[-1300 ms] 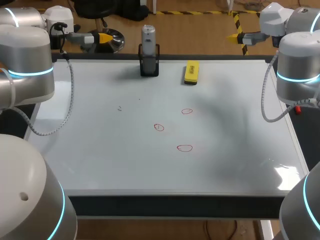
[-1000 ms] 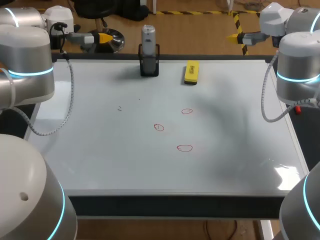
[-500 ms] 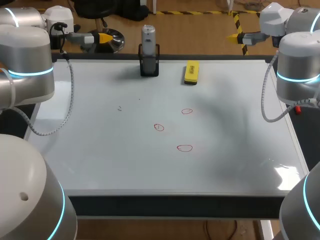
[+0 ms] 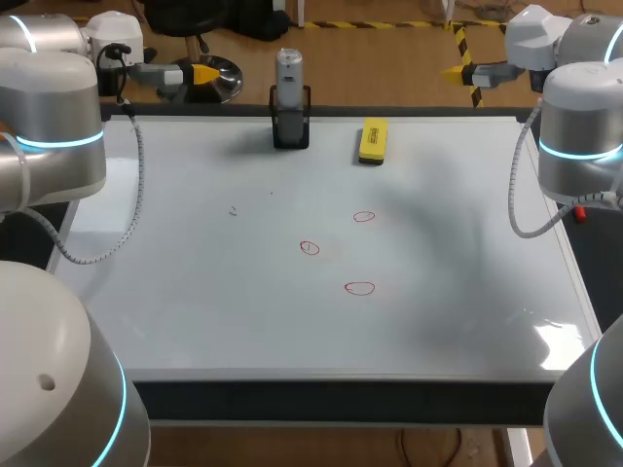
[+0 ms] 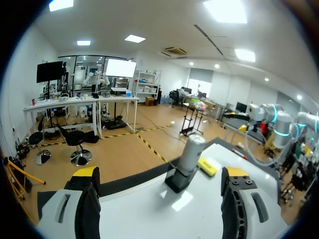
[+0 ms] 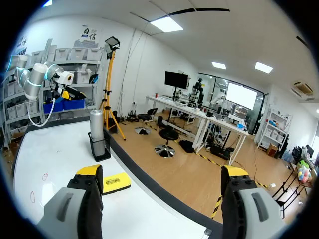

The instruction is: Pick up the inspection probe, press it on each red-marked spot on the whiteboard one by one, put down the probe, pick up the eraser, and wipe off all the red marks.

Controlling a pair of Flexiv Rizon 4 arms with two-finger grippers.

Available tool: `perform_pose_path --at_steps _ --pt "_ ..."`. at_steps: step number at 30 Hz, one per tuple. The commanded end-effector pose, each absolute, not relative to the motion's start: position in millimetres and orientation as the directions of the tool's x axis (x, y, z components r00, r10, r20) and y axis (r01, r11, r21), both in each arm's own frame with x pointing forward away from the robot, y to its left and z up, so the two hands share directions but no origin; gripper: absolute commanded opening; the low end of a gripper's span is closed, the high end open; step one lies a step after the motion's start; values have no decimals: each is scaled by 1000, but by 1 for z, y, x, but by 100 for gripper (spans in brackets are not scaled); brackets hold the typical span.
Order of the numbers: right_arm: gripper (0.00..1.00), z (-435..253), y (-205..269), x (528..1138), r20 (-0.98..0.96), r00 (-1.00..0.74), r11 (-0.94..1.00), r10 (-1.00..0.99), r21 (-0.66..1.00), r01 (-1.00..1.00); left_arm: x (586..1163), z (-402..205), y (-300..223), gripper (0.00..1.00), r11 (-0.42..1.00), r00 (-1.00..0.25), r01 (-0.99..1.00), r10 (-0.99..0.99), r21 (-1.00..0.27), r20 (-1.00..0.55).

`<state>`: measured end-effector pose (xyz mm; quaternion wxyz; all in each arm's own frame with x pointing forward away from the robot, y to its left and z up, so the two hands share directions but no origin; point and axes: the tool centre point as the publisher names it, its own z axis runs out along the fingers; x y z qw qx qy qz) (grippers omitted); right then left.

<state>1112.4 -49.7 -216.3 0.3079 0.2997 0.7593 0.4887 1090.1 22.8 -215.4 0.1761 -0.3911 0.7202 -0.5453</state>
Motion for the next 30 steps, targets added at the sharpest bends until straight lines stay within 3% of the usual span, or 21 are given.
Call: perform_pose_path --at_steps 1,30 --pt "100 -216 -50 1113 -174 -632 344 755 926 156 1091 -216 23 100 98 -633 -370 -755 -924 173" --pt "100 -216 -50 1113 -174 -632 344 755 926 156 1091 -216 19 100 94 -664 -357 -725 -929 181"
